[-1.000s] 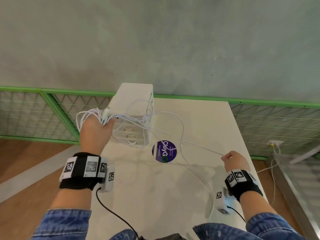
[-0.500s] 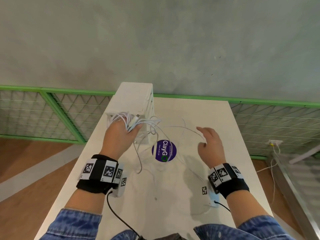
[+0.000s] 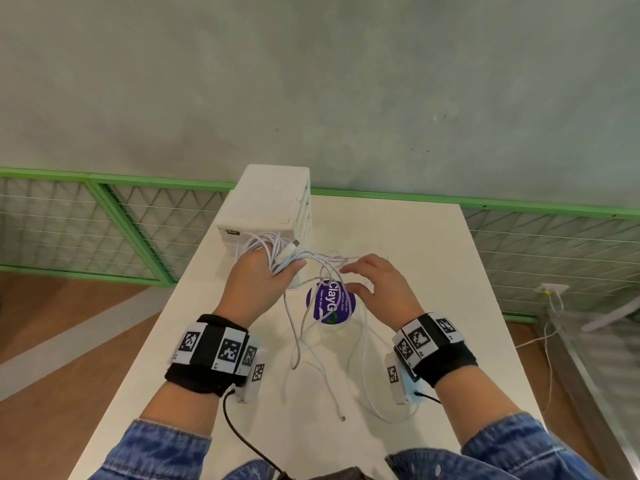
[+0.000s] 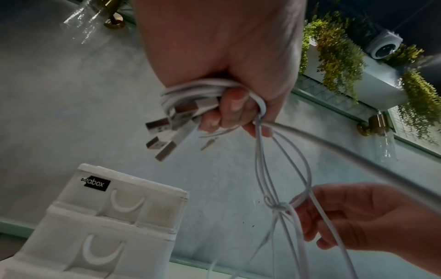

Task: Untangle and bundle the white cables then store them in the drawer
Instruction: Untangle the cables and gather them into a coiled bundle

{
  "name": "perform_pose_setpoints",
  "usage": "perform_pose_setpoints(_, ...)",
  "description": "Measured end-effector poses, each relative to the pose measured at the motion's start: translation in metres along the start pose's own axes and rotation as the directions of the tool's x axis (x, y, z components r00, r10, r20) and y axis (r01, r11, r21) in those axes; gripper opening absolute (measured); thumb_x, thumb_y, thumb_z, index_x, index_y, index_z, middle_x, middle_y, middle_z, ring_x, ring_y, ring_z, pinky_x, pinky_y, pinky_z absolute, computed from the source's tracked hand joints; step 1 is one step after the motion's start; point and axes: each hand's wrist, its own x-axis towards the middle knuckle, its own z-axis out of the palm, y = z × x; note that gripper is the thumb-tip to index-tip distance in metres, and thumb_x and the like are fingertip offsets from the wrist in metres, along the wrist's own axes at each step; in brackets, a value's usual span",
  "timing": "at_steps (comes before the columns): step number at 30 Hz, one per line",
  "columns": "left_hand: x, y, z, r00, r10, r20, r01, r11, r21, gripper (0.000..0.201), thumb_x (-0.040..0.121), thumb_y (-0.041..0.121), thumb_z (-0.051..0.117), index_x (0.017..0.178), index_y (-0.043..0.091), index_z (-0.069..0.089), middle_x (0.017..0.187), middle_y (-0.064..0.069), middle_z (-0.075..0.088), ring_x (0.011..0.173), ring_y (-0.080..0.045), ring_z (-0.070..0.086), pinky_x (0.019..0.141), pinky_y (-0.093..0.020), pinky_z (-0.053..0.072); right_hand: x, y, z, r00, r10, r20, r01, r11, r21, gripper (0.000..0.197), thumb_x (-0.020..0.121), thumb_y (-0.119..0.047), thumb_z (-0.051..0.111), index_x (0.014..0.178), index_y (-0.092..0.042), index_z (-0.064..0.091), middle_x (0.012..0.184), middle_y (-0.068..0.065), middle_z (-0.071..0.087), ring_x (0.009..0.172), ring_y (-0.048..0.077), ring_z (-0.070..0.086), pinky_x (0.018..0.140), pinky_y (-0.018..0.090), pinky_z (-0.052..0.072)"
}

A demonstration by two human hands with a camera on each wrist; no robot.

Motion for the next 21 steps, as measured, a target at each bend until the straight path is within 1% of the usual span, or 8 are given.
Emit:
perform_pose_setpoints(3,-0.001,0.007,0.0,0.999,0.015,0.046,-0.013,0.999,-0.045,0.031,0.085,0.026,0.068,0.112,0.01,0.065,0.109,-0.005,0.064,0.106,-0.022,0.057,0.087,-0.027,0.04,-0.001,-0.004,0.003,0.998,-0.044,-0.055,0.043,0.999,-0.008,0.03,0.086,-0.012,0.062,0.114,-0.021,0.062,0.109,-0.002,0.061,0.099,0.016,0.057,0.086,0.024,0.045)
perform_pose_setpoints(6,-0.001,0.01,-0.002,0.995,0.02,0.096,-0.01,0.995,-0.097,0.027,0.084,0.027,0.068,0.106,0.011,0.066,0.099,0.003,0.061,0.1,-0.019,0.058,0.084,-0.027,0.043,-0.001,-0.003,0.003,0.994,-0.039,-0.101,0.038,0.999,-0.012,0.032,0.083,-0.011,0.063,0.113,-0.022,0.062,0.111,-0.004,0.061,0.098,0.016,0.058,0.083,0.03,0.05)
perform_pose_setpoints(11,-0.001,0.013,-0.003,0.993,0.03,0.113,-0.014,0.99,-0.14,0.019,0.083,0.027,0.07,0.098,0.016,0.066,0.094,0.01,0.059,0.092,-0.011,0.057,0.073,-0.006,0.039,0.001,-0.001,0.011,0.988,-0.109,-0.108,0.1,0.991,-0.087,0.034,0.077,-0.018,0.073,0.11,-0.024,0.067,0.109,0.005,0.061,0.097,0.024,0.058,0.079,0.032,0.049)
perform_pose_setpoints(13,-0.001,0.016,-0.002,0.991,0.059,0.12,-0.043,0.991,-0.13,0.014,0.083,0.028,0.069,0.094,0.021,0.063,0.093,0.009,0.059,0.092,-0.011,0.056,0.071,-0.008,0.038,0.0,-0.003,0.016,0.986,-0.127,-0.104,0.114,0.986,-0.118,0.024,0.074,-0.019,0.075,0.098,-0.021,0.072,0.097,0.006,0.063,0.088,0.026,0.059,0.073,0.032,0.048)
perform_pose_setpoints(15,0.0,0.014,-0.002,0.991,0.087,0.097,-0.08,0.994,-0.073,0.016,0.084,0.03,0.068,0.095,0.017,0.065,0.096,0.004,0.06,0.093,-0.013,0.055,0.073,-0.017,0.039,-0.001,-0.002,0.015,0.981,-0.12,-0.154,0.102,0.988,-0.118,0.013,0.075,-0.019,0.071,0.087,-0.018,0.075,0.088,0.005,0.065,0.081,0.025,0.059,0.069,0.027,0.045)
perform_pose_setpoints(17,0.002,0.007,-0.003,0.995,0.082,0.053,-0.081,0.996,-0.027,0.025,0.085,0.031,0.067,0.102,0.012,0.067,0.101,-0.001,0.063,0.096,-0.014,0.055,0.079,-0.024,0.039,-0.004,0.001,0.01,0.977,-0.013,-0.213,0.004,0.999,-0.041,0.01,0.079,-0.022,0.068,0.084,-0.016,0.075,0.086,0.003,0.067,0.081,0.022,0.06,0.07,0.025,0.044)
perform_pose_setpoints(19,0.005,0.0,-0.007,0.998,0.066,-0.001,-0.066,0.998,0.009,0.027,0.086,0.031,0.066,0.105,0.012,0.067,0.096,0.001,0.061,0.093,-0.013,0.053,0.078,-0.024,0.037,-0.008,0.011,0.004,0.955,0.222,-0.198,-0.212,0.975,0.069,0.012,0.083,-0.026,0.067,0.086,-0.017,0.075,0.09,0.001,0.069,0.085,0.019,0.062,0.073,0.03,0.048)
perform_pose_setpoints(21,0.007,-0.006,-0.013,0.997,0.053,-0.052,-0.052,0.998,0.019,0.017,0.086,0.031,0.066,0.097,0.017,0.067,0.086,0.008,0.057,0.086,-0.011,0.053,0.073,-0.019,0.036,-0.016,0.029,-0.002,0.876,0.464,-0.128,-0.461,0.886,0.051,0.017,0.086,-0.03,0.063,0.091,-0.018,0.073,0.094,0.001,0.071,0.088,0.021,0.063,0.076,0.031,0.048)
